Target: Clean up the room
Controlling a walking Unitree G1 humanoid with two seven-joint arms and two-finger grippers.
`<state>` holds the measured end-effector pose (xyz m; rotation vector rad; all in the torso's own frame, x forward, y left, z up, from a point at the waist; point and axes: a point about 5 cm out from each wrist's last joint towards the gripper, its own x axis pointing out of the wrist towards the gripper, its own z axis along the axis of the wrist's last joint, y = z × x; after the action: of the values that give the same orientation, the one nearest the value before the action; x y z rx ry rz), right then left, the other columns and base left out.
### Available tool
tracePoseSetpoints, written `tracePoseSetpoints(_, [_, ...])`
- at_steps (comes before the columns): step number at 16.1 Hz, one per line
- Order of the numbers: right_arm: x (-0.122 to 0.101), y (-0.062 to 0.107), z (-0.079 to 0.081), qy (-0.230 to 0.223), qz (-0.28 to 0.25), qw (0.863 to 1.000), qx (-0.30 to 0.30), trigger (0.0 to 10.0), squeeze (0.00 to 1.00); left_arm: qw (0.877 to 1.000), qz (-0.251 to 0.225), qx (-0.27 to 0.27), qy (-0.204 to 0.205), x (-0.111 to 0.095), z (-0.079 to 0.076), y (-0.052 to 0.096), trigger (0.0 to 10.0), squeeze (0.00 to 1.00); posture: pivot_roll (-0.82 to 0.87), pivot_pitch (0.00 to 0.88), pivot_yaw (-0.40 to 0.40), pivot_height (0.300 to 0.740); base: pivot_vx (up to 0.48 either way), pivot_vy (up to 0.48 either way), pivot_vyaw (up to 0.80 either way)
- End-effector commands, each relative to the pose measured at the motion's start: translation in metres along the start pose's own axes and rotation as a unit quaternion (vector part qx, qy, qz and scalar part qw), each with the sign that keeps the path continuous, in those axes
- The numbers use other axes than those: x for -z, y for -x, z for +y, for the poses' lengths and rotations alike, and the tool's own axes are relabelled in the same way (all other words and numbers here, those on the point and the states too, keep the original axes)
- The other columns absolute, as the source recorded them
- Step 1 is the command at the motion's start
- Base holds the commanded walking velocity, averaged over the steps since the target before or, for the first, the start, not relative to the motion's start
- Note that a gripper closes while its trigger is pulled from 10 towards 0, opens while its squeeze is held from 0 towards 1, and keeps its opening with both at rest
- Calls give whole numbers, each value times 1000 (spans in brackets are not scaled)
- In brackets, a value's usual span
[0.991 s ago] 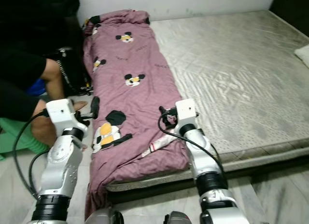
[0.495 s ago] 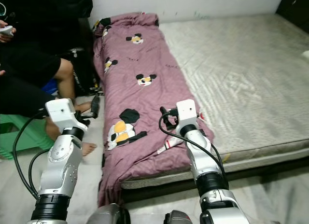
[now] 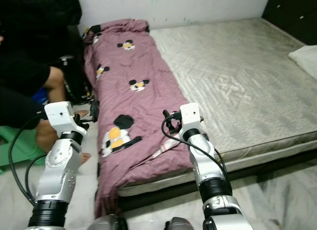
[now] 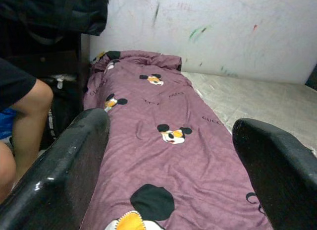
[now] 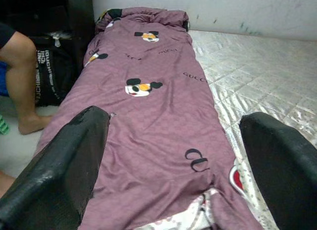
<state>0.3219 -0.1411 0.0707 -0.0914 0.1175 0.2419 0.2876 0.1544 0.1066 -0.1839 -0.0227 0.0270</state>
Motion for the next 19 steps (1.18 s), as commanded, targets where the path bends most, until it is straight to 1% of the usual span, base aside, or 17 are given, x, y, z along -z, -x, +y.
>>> tracePoseSetpoints(1, [-4,-1,-3,7,-5,1000,1,10000,0,1000,2,4,0,0,-3,0,10000,0,-62,0,31,740,0,-480,0])
tracePoseSetpoints(5, [-3,-1,-4,8,-4,1000,2,10000,0,1000,1,4,2,0,-4,0,10000,0,-63,0,29,740,0,-424,0])
tracePoseSetpoints(6, [-3,-1,-4,8,-4,1000,2,10000,0,1000,0,3,15,0,-4,0,10000,0,-63,0,29,740,0,0,0])
tracePoseSetpoints(8, [-3,-1,-4,9,-3,1000,2,10000,0,1000,0,3,9,0,-4,0,10000,0,-63,0,28,740,0,0,0])
tracePoseSetpoints(9, [-3,-1,-4,9,-3,1000,2,10000,0,1000,-2,11,4,0,-5,0,10000,0,-63,0,28,740,0,0,0])
tracePoseSetpoints(11, [-2,-1,-4,9,-3,1000,2,10000,0,1000,-9,26,8,-2,-8,1,10000,0,-64,0,29,740,0,0,0])
tracePoseSetpoints(14, [-2,-1,-4,8,-3,1000,3,10000,0,999,-12,30,9,-3,-9,1,10000,0,-63,0,30,740,273,0,0])
tracePoseSetpoints(15, [-3,-1,-3,15,-7,1000,-1,10000,0,999,-12,31,9,-3,-9,1,10000,0,-62,0,30,740,315,0,0])
tracePoseSetpoints(19, [-4,-1,-2,22,-9,1000,-3,10000,0,999,-14,35,11,-3,-9,1,10000,0,-62,0,29,740,339,0,761])
